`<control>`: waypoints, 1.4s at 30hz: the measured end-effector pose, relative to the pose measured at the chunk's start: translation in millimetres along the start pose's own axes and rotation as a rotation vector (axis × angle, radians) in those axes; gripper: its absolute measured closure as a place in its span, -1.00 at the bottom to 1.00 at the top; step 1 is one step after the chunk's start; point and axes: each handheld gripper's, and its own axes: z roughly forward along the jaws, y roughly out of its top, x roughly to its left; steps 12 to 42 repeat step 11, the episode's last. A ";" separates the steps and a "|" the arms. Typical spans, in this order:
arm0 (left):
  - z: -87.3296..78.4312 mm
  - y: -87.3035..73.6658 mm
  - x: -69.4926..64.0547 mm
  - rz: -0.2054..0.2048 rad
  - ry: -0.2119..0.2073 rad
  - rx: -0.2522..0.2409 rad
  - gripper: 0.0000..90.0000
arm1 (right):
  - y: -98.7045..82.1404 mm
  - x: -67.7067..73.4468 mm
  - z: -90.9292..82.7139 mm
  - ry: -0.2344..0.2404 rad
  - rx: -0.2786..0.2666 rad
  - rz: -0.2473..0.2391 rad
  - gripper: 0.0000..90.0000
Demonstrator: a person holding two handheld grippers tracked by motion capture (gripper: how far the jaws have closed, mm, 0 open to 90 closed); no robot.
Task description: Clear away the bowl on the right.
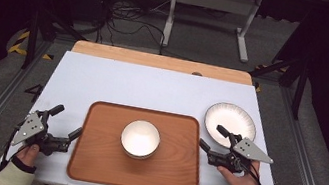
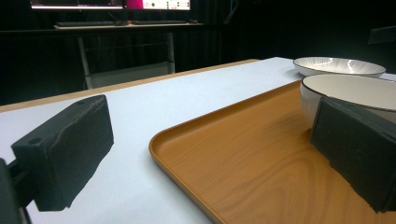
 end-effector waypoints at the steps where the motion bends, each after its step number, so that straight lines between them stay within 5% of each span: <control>1: 0.0 0.0 0.0 0.000 0.000 0.000 -1.00 | -2.1 -0.6 -0.7 -0.002 -0.001 0.001 -0.57; 42: 0.0 0.0 0.1 0.000 0.000 0.000 -1.00 | -12.1 -5.6 -6.1 -0.027 0.000 0.029 -0.57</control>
